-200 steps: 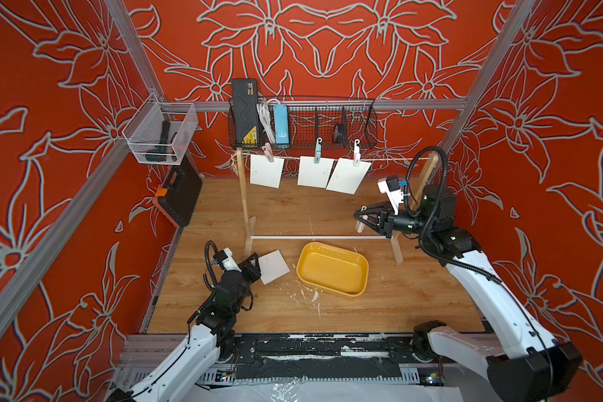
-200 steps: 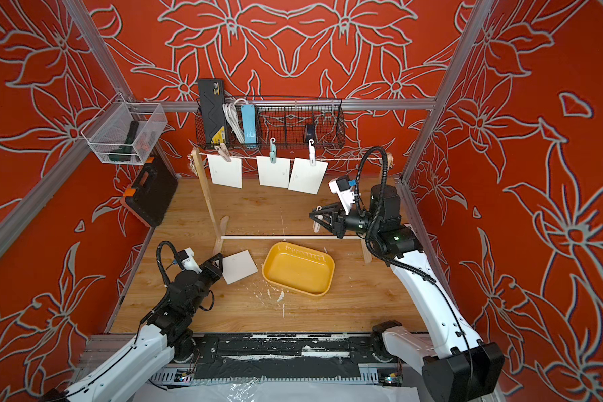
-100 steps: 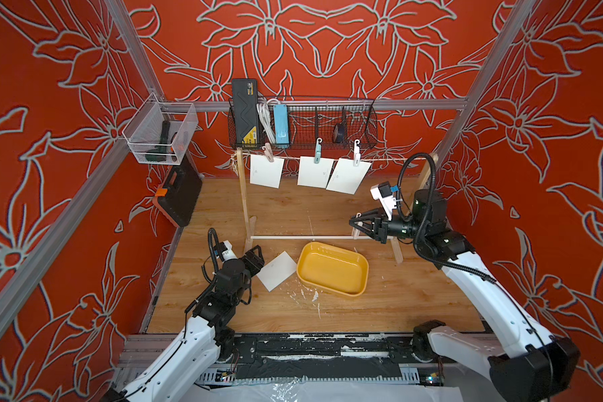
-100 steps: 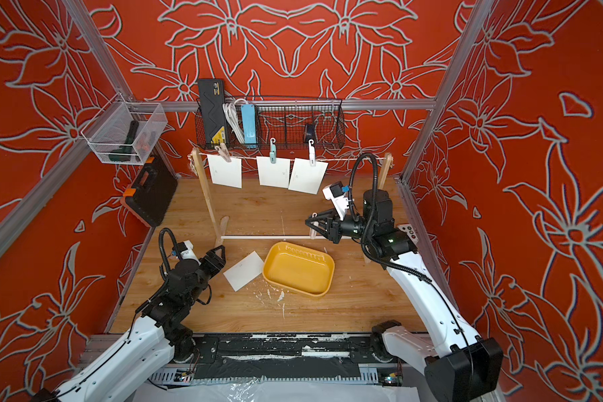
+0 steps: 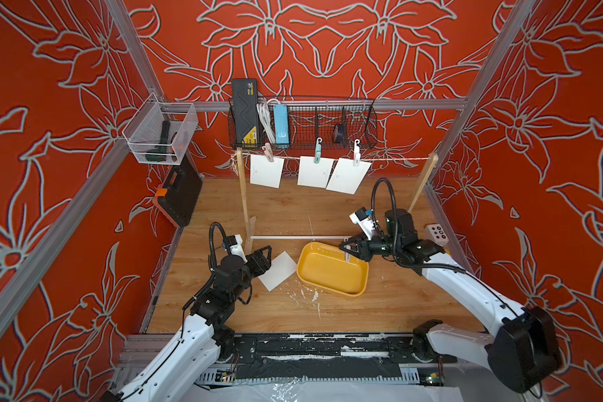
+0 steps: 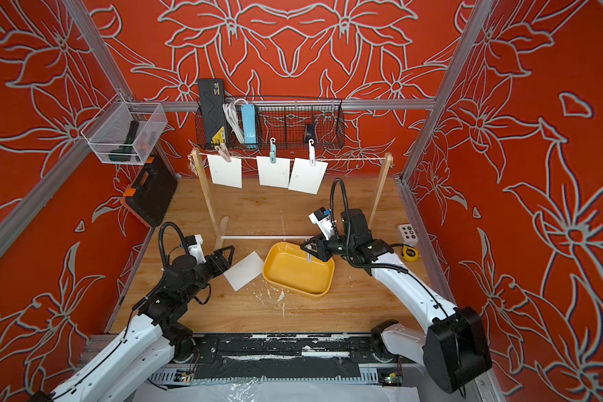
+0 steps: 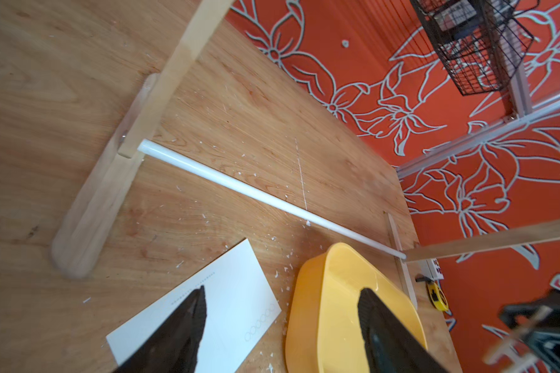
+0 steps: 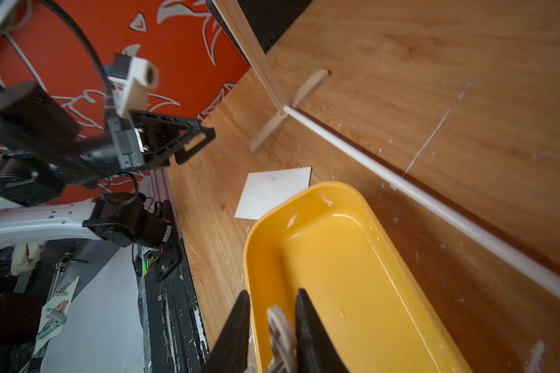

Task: Remove the postcards from the strings
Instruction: Place the postcard at the center of the board.

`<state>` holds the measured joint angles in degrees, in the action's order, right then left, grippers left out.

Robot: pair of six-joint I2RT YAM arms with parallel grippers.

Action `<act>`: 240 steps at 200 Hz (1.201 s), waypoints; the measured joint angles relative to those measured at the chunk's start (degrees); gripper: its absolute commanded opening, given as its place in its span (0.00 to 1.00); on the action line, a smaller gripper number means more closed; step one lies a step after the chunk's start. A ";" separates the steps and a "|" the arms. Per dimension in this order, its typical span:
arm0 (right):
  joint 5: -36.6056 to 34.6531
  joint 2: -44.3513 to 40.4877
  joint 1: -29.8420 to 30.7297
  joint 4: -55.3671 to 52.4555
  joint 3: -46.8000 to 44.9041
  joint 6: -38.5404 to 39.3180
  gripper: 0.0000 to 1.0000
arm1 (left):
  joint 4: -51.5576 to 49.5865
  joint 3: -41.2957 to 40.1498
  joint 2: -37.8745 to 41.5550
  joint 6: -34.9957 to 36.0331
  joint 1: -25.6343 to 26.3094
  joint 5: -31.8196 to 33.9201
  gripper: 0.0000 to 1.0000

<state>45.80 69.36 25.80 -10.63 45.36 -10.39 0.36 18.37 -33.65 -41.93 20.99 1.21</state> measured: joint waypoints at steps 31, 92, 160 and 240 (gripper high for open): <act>-4.46 3.85 1.88 2.10 -1.68 0.26 0.25 | 1.07 0.42 1.05 1.97 0.00 -4.68 0.73; -11.23 10.40 4.87 6.91 -3.15 0.04 0.40 | 1.95 1.46 1.25 3.80 0.00 -10.47 0.73; -14.82 9.16 5.14 6.47 -3.13 0.52 0.62 | 3.02 1.46 0.55 4.09 0.02 -13.11 0.73; -16.46 -9.05 5.38 -3.85 1.81 3.04 0.62 | 9.55 1.51 -3.58 4.26 5.84 -14.29 0.74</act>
<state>29.34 60.31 31.18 -14.48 47.18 -7.35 9.91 19.88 -37.23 -37.67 26.83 -13.08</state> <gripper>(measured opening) 0.617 0.739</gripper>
